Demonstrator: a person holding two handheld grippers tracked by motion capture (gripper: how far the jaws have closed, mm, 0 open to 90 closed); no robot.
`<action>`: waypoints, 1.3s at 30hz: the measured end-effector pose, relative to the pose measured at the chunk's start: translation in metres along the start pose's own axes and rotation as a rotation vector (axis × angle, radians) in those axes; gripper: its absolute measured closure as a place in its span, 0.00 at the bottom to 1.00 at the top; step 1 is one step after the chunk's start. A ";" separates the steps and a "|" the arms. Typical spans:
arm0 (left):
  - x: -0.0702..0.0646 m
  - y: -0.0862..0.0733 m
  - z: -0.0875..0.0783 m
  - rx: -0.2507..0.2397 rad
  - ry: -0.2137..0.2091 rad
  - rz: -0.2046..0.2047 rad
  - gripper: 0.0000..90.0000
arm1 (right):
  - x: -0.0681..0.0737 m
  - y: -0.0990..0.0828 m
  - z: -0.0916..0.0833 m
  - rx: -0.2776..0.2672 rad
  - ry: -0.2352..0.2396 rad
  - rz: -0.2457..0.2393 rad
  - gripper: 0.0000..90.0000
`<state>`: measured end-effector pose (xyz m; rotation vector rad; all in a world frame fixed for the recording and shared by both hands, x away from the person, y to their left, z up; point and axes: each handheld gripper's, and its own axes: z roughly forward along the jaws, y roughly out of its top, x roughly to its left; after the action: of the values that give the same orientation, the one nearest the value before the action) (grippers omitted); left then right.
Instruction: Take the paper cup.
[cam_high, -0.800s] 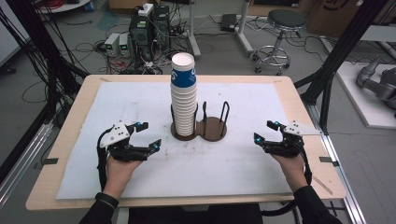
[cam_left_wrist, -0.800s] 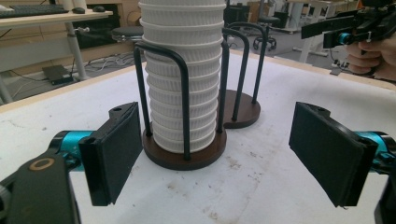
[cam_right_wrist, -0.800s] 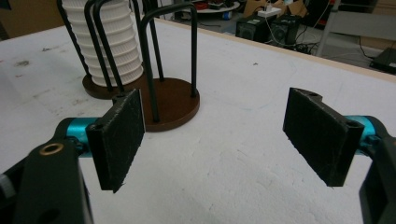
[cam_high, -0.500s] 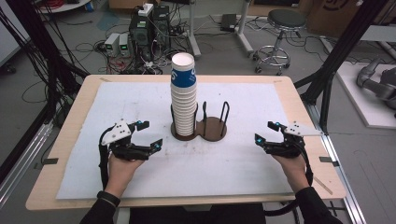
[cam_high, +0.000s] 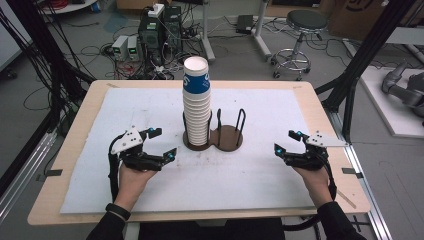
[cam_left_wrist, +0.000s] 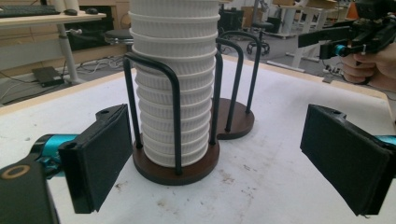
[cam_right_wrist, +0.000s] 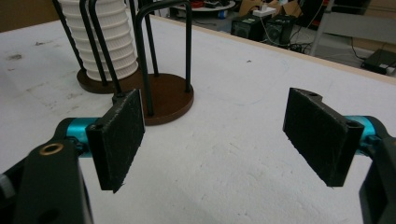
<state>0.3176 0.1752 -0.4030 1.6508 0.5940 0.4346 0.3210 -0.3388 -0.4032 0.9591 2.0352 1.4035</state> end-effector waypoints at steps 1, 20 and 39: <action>0.000 0.000 0.000 0.000 0.000 0.000 0.10 | 0.000 0.000 0.000 0.000 0.000 0.000 0.24; 0.012 0.041 0.030 0.001 -0.004 -0.002 0.08 | 0.002 0.001 0.002 -0.003 0.005 -0.011 0.24; 0.029 0.079 0.075 -0.008 -0.033 -0.023 0.08 | 0.003 0.002 0.003 -0.006 0.010 -0.011 0.24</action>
<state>0.3955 0.1256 -0.3385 1.6386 0.5858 0.3920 0.3217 -0.3343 -0.4022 0.9389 2.0393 1.4111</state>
